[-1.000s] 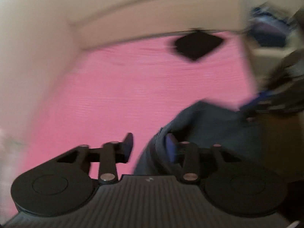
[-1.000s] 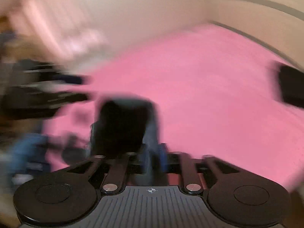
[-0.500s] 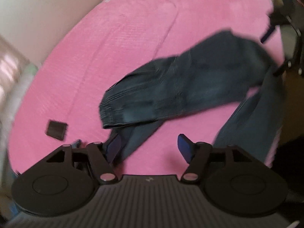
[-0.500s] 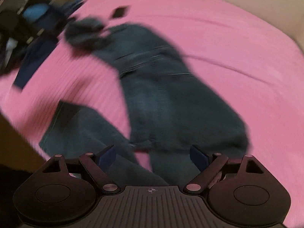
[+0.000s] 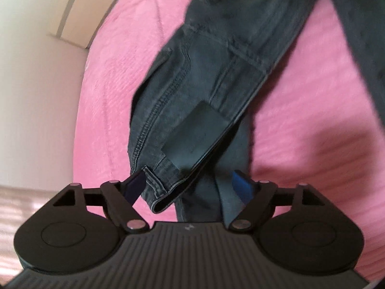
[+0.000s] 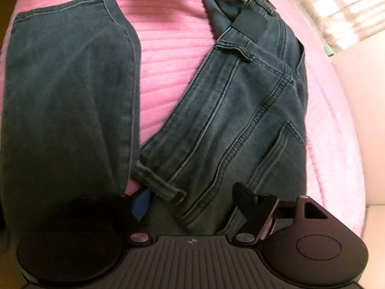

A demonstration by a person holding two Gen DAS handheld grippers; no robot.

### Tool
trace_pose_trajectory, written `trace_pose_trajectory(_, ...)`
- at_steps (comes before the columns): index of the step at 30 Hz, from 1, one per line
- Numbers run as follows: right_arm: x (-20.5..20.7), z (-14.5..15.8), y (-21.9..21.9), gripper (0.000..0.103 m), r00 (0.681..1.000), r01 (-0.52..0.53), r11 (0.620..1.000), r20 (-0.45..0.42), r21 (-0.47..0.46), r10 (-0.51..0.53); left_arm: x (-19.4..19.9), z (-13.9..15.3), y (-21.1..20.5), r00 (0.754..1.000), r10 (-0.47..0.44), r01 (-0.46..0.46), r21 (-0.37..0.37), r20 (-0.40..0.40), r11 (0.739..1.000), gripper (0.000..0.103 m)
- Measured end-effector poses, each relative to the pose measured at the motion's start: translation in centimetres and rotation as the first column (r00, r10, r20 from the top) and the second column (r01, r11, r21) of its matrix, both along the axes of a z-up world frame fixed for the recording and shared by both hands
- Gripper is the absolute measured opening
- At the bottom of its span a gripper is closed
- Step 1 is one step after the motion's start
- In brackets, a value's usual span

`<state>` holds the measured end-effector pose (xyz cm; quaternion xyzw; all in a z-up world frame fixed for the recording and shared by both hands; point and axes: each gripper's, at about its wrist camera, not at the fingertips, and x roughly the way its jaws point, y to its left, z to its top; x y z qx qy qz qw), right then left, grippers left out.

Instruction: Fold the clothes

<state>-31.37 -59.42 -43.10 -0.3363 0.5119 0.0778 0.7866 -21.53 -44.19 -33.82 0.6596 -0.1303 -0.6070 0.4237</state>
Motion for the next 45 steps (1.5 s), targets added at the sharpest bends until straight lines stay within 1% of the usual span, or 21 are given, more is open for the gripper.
trace_pose_trajectory(2, -1.4, 0.9, -1.1, 0.073, 0.999, 0.037, 0.997, 0.003, 0.071, -0.037, 0.5, -1.1, -1.1, 0.999, -0.037, 0.038, -0.022, 0.031, 0.999, 0.076)
trace_pose_trajectory(4, -2.8, 1.9, -2.1, 0.037, 0.997, 0.074, 0.988, 0.008, 0.138, -0.076, 0.7, -1.5, -2.2, 0.997, -0.062, 0.063, -0.028, 0.043, 0.998, 0.076)
trace_pose_trajectory(6, -4.7, 4.4, -2.8, 0.025, 0.990, 0.124, 0.974, 0.046, 0.192, -0.135, 0.9, -1.6, -3.2, 0.994, -0.092, 0.094, -0.027, 0.059, 0.995, 0.078)
trace_pose_trajectory(9, -7.4, 9.5, -4.6, 0.020, 0.954, 0.226, 0.924, 0.122, 0.307, -0.274, 1.6, -0.8, -3.9, 0.987, -0.145, 0.146, -0.014, 0.063, 0.989, 0.083)
trace_pose_trajectory(12, -9.7, 13.3, -6.3, 0.019, 0.892, 0.320, 0.854, 0.172, 0.411, -0.417, 3.0, 0.3, -4.1, 0.985, -0.161, 0.162, -0.008, 0.060, 0.987, 0.080)
trace_pose_trajectory(14, -11.2, 15.9, -7.5, 0.018, 0.838, 0.371, 0.794, 0.195, 0.481, -0.509, 3.9, 0.8, -4.6, 0.989, -0.142, 0.142, -0.004, 0.043, 0.990, 0.059)
trace_pose_trajectory(15, -12.0, 17.2, -8.1, 0.018, 0.807, 0.393, 0.762, 0.203, 0.515, -0.554, 4.0, 1.3, -5.2, 0.991, -0.128, 0.128, -0.004, 0.032, 0.992, 0.031)
trace_pose_trajectory(16, -12.8, 18.5, -8.7, 0.018, 0.774, 0.412, 0.727, 0.209, 0.549, -0.597, 4.1, 1.9, -5.7, 0.993, -0.114, 0.114, -0.004, 0.021, 0.993, 0.013)
trace_pose_trajectory(18, -14.3, 21.0, -9.8, 0.017, 0.702, 0.443, 0.652, 0.213, 0.616, -0.679, 4.4, 3.1, -6.8, 0.996, -0.086, 0.086, -0.003, 0.000, 0.996, 0.007)
trace_pose_trajectory(21, -17.2, 25.0, -11.2, 0.014, 0.574, 0.478, 0.518, 0.193, 0.709, -0.795, 3.9, 8.1, -8.7, 0.996, -0.068, 0.064, -0.080, -0.051, 0.995, 0.007)
trace_pose_trajectory(23, -19.3, 27.5, -11.1, 0.007, 0.484, 0.494, 0.441, 0.183, 0.749, -0.855, 3.2, 12.8, -10.3, 0.993, -0.083, 0.072, -0.125, -0.087, 0.990, 0.007)
trace_pose_trajectory(25, -23.2, 30.0, -11.1, 0.007, 0.377, 0.504, 0.356, 0.171, 0.787, -0.911, 2.1, 16.9, -12.1, 0.988, -0.125, 0.110, -0.149, -0.096, 0.983, 0.006)
trace_pose_trajectory(29, -28.8, 33.5, -10.1, 0.007, 0.197, 0.502, 0.240, 0.160, 0.831, -0.967, -2.4, 24.3, -16.8, 0.965, -0.236, 0.218, -0.148, -0.118, 0.965, 0.006)
trace_pose_trajectory(32, -34.1, 34.9, -10.4, 0.007, 0.064, 0.476, 0.136, 0.120, 0.869, -0.991, -7.6, 27.9, -20.4, 0.941, -0.309, 0.296, -0.106, -0.136, 0.949, 0.006)
trace_pose_trajectory(34, -38.5, 35.4, -11.8, 0.007, -0.008, 0.459, 0.088, 0.103, 0.884, -0.995, -12.1, 29.3, -23.2, 0.923, -0.355, 0.347, -0.080, -0.145, 0.934, 0.006)
trace_pose_trajectory(36, -43.1, 35.4, -14.2, 0.007, -0.076, 0.445, 0.040, 0.082, 0.895, -0.994, -16.5, 29.5, -26.3, 0.909, -0.392, 0.387, -0.067, -0.141, 0.920, 0.006)
trace_pose_trajectory(39, -50.0, 34.1, -19.2, 0.007, -0.162, 0.438, -0.035, 0.040, 0.898, -0.986, -23.2, 27.5, -32.6, 0.904, -0.391, 0.393, -0.021, -0.174, 0.919, 0.006)
trace_pose_trajectory(41, -53.5, 31.0, -23.5, 0.008, -0.208, 0.451, -0.109, -0.015, 0.886, -0.978, -28.2, 24.9, -37.7, 0.906, -0.363, 0.376, 0.023, -0.217, 0.926, 0.007)
trace_pose_trajectory(43, -56.6, 26.8, -28.2, 0.009, -0.255, 0.467, -0.195, -0.079, 0.863, -0.964, -33.5, 20.6, -43.8, 0.919, -0.287, 0.320, 0.089, -0.270, 0.943, 0.014)
trace_pose_trajectory(44, -58.0, 24.8, -30.3, 0.012, -0.275, 0.482, -0.233, -0.106, 0.845, -0.956, -35.6, 18.5, -46.4, 0.927, -0.222, 0.274, 0.142, -0.301, 0.951, 0.020)
trace_pose_trajectory(45, -58.7, 22.9, -31.9, 0.036, -0.282, 0.528, -0.256, -0.117, 0.810, -0.952, -37.1, 16.7, -48.7, 0.930, -0.155, 0.225, 0.183, -0.334, 0.957, 0.037)
